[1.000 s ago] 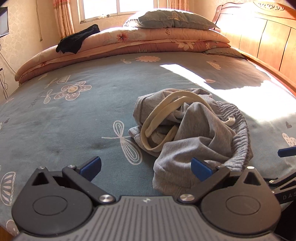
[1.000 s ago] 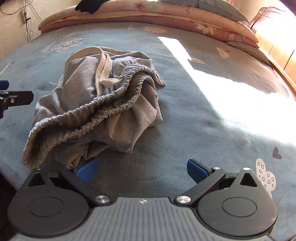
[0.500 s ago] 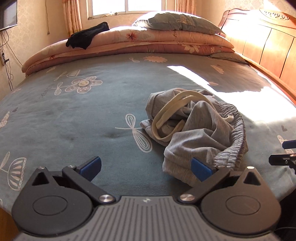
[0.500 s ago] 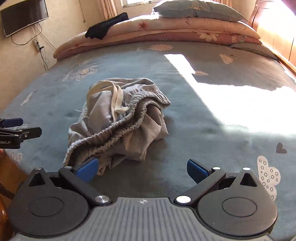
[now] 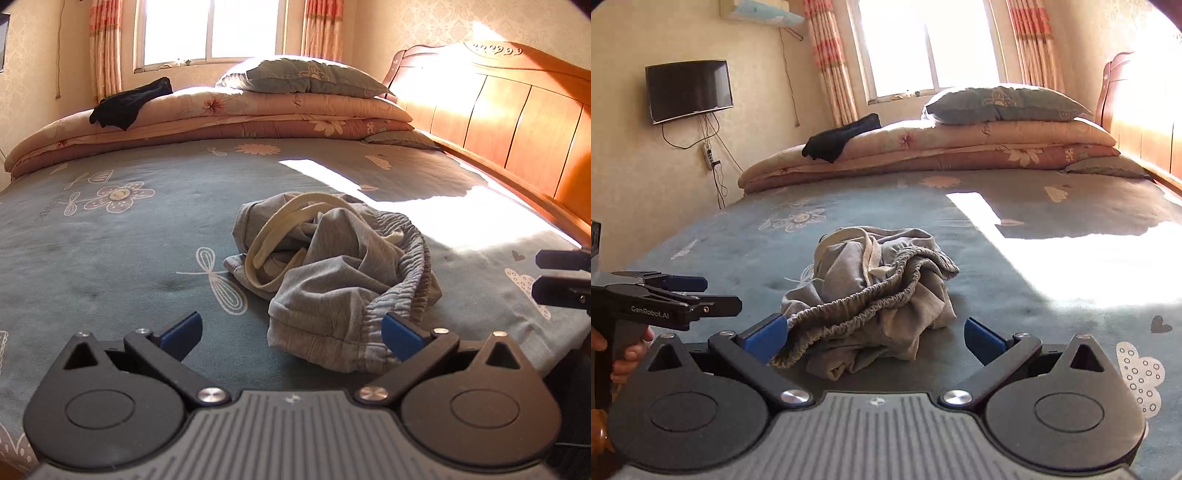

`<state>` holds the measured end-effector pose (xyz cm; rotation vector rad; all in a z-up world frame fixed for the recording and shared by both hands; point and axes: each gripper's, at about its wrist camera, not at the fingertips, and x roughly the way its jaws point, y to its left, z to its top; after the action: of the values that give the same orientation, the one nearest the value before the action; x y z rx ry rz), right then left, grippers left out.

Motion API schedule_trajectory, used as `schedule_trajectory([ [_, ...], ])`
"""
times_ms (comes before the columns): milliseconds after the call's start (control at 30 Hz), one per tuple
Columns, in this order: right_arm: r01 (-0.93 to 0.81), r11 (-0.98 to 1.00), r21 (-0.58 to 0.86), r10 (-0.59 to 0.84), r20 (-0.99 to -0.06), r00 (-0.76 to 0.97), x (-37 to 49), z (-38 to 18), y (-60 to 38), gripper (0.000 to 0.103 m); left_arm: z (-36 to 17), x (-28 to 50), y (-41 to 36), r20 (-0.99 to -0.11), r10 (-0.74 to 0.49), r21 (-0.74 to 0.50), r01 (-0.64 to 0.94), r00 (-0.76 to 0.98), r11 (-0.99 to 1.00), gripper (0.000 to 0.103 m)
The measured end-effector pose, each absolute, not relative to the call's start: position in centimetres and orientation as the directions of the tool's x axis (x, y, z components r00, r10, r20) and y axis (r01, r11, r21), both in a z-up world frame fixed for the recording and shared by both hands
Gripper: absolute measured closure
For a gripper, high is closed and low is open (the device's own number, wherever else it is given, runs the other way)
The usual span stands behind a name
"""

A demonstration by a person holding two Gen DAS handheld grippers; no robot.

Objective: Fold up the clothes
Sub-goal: 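Grasp the elastic cuff of the grey sweatpants with the right gripper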

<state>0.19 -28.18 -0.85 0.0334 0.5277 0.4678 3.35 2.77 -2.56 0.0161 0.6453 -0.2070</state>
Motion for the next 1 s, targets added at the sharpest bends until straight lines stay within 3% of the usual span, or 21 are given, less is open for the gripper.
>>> schedule_trajectory([
  [100,-0.418,0.890,0.180,0.444,-0.548,0.709,1.5,-1.1,-27.2,0.000,-3.9,2.6,2.5,-0.629,-0.152,-0.055,0.151,0.762,0.987,0.001],
  [200,-0.434,0.826,0.360,0.563,-0.569,0.599,3.8,-1.6,-26.2,0.006,-3.8,1.7,2.2,-0.594,-0.136,0.003,0.171,0.793,0.985,0.001],
  [267,-0.428,0.807,0.408,0.591,-0.581,0.559,5.1,-2.0,-25.3,0.007,-3.6,1.2,2.1,-0.568,-0.131,0.039,0.185,0.813,0.982,0.001],
  [500,-0.354,0.736,0.576,0.672,-0.565,0.479,8.4,-4.0,-24.6,0.007,-2.6,2.0,3.4,-0.527,-0.166,-0.057,0.161,0.834,0.985,0.001],
  [633,-0.320,0.753,0.575,0.651,-0.580,0.489,9.1,-4.4,-24.2,0.008,-3.0,2.3,3.5,-0.523,-0.130,-0.055,0.118,0.842,0.991,0.002],
  [900,-0.150,0.715,0.683,0.654,-0.576,0.490,11.9,-6.4,-24.3,0.021,-2.9,2.4,3.6,-0.531,-0.154,-0.062,0.143,0.833,0.988,0.002],
  [1000,-0.139,0.722,0.678,0.645,-0.587,0.490,12.2,-6.8,-23.5,0.035,-3.0,2.9,3.7,-0.565,-0.151,-0.057,0.144,0.811,0.988,0.002],
])
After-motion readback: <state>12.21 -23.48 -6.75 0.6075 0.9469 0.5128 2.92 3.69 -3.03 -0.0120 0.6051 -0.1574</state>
